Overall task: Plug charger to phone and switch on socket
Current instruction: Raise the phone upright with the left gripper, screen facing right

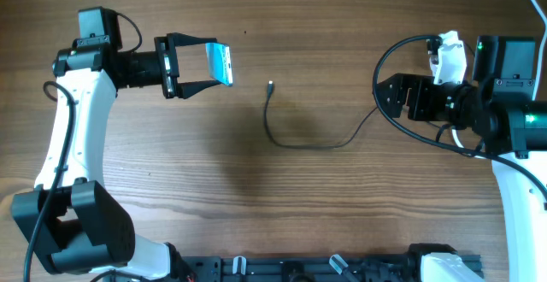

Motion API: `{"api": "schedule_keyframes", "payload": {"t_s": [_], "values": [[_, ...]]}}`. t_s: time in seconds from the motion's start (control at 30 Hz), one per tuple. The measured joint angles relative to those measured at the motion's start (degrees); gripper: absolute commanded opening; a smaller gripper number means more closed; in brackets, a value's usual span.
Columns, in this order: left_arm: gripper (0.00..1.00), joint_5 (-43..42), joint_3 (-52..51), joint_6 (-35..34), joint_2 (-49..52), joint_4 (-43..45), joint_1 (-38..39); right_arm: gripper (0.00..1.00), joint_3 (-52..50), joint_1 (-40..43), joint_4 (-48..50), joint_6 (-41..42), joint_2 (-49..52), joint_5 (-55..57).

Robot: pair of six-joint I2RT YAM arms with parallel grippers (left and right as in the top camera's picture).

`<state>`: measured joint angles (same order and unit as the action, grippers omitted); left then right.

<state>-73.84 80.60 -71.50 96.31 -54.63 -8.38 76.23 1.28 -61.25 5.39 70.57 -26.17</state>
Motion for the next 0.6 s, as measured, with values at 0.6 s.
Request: {"api": "schedule_keyframes", "payload": {"t_s": [0.6], "values": [[0.57,-3.3,0.0,-0.4,0.0,0.0,0.0,0.97,0.0,0.0,0.0,0.0,0.0,0.0]]}}
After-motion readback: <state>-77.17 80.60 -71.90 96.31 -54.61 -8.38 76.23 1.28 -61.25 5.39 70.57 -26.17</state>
